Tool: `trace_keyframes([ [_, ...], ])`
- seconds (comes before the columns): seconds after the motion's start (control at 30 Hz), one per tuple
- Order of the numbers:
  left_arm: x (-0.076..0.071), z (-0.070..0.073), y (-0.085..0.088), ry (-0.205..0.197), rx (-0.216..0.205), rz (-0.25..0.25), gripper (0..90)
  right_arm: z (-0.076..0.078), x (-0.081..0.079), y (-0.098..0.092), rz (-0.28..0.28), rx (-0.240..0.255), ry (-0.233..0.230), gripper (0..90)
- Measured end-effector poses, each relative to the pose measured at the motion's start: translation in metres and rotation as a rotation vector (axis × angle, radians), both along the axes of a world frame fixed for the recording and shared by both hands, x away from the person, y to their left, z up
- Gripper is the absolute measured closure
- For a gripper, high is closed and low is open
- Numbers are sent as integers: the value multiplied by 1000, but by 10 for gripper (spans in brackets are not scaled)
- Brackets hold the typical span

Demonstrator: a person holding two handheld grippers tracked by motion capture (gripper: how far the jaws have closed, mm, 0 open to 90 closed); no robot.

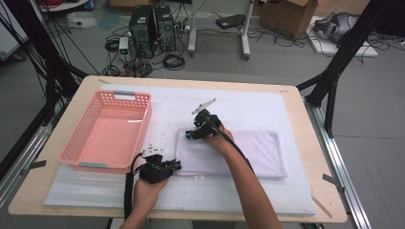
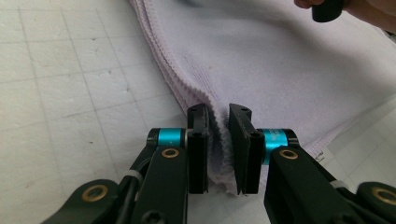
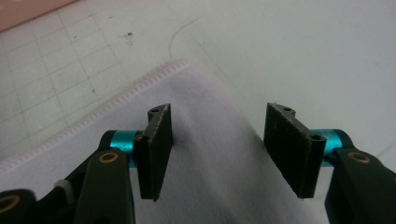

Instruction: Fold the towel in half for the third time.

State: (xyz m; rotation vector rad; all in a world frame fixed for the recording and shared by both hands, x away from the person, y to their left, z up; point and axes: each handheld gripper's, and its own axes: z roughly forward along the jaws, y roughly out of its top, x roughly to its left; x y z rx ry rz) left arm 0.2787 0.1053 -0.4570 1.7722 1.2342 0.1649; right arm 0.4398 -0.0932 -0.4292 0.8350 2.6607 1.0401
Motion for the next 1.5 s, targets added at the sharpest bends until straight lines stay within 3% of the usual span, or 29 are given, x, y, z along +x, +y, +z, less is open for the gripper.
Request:
trace_keyframes([
  [0.1, 0, 0, 0, 3, -2, 4, 781, -1, 4, 10, 27, -47, 11, 489],
  [0.17, 0, 0, 1, 7, -4, 1, 793, -1, 7, 11, 43, -45, 33, 570],
  [0.27, 0, 0, 2, 9, -9, -1, 814, 1, 7, 10, 69, -40, 56, 771],
  [0.4, -3, 4, 8, 15, -30, 0, 840, 5, 3, 12, 80, -56, 42, 805],
  [0.6, -15, 23, 20, -25, -83, -14, 843, 20, -7, 16, 120, 26, 2, 805],
  [0.7, -18, 36, 24, -84, -114, -42, 843, 32, -12, 14, 126, 87, -19, 805],
  [0.8, -18, 44, 24, -103, -174, -60, 842, 44, -16, 7, 123, 150, -30, 805],
  [1.07, -8, 53, -9, -124, -185, -132, 840, 64, -21, -21, 96, 176, -73, 805],
  [1.5, 7, 57, -66, -123, -190, -205, 838, 77, -29, -77, 38, 217, -114, 808],
])
